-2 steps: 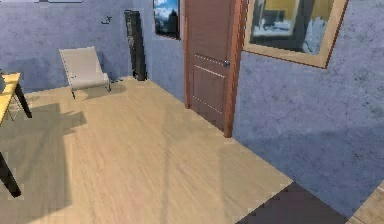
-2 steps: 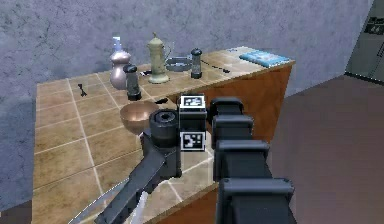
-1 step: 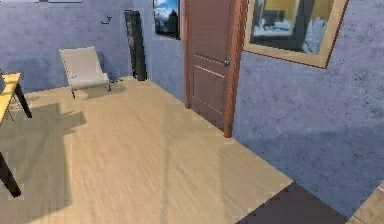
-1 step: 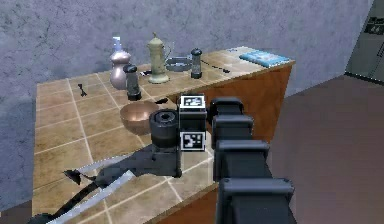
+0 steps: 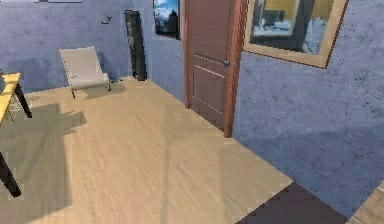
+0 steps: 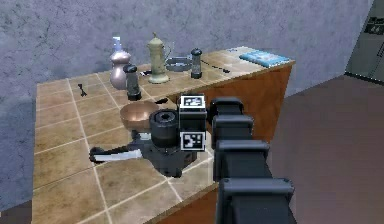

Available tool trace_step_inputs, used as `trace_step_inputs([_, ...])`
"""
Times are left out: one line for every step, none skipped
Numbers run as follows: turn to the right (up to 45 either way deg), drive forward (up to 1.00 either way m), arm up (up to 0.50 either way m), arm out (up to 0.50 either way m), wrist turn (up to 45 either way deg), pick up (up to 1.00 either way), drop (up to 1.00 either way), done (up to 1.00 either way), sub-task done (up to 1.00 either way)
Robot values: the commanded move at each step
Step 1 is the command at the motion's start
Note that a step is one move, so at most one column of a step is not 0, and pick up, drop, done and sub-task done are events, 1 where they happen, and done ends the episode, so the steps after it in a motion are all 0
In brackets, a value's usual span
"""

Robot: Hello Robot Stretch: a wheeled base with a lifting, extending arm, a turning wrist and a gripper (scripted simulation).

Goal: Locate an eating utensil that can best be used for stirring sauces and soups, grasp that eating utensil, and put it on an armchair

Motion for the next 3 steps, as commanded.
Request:
trace_step_inputs([0.0, 0.0, 0.0, 0.0, 42.0, 0.0, 0.0, 0.0, 0.0])
trace_step_inputs([0.0, 0.0, -0.14, 0.0, 0.0, 0.0, 0.0, 0.0, 0.0])
trace_step_inputs([0.0, 0.0, 0.0, 0.0, 0.0, 1.0, 0.0, 0.0, 0.0])
